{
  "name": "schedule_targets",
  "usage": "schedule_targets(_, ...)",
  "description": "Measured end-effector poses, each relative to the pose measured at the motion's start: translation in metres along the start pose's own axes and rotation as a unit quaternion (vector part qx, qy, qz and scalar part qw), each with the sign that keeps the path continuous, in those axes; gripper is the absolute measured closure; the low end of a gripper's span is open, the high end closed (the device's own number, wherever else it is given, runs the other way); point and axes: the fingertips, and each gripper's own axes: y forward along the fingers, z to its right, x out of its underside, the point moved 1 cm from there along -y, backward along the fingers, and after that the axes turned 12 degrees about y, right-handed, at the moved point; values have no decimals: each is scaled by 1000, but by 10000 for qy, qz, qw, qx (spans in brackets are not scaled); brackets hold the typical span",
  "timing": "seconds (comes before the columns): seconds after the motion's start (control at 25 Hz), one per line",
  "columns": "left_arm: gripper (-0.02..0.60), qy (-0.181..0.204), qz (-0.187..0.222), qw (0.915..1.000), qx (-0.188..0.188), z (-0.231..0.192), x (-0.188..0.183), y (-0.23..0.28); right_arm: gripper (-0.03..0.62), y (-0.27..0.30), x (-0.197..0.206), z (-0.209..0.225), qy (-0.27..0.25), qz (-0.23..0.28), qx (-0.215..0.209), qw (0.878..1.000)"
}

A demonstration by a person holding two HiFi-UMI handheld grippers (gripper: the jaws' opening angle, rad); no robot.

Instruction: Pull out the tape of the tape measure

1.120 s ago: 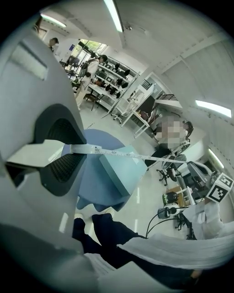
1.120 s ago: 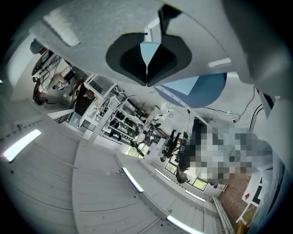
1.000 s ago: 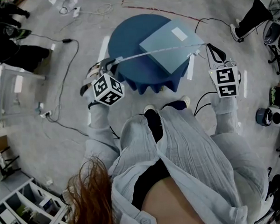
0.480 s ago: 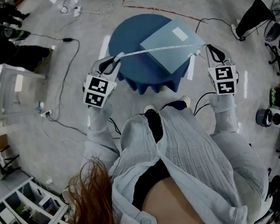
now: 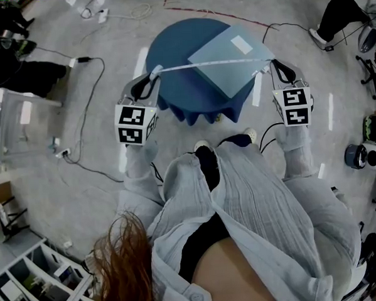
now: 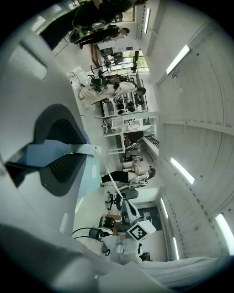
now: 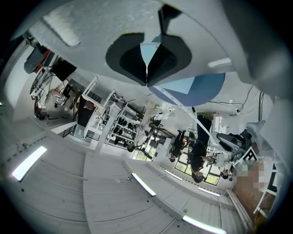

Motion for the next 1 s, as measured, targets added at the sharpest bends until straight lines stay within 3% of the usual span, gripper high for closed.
schedule_targets(1.0, 494, 477, -104, 9988, -3, 12, 1, 1, 582, -5, 3, -9, -307, -106, -21, 9995)
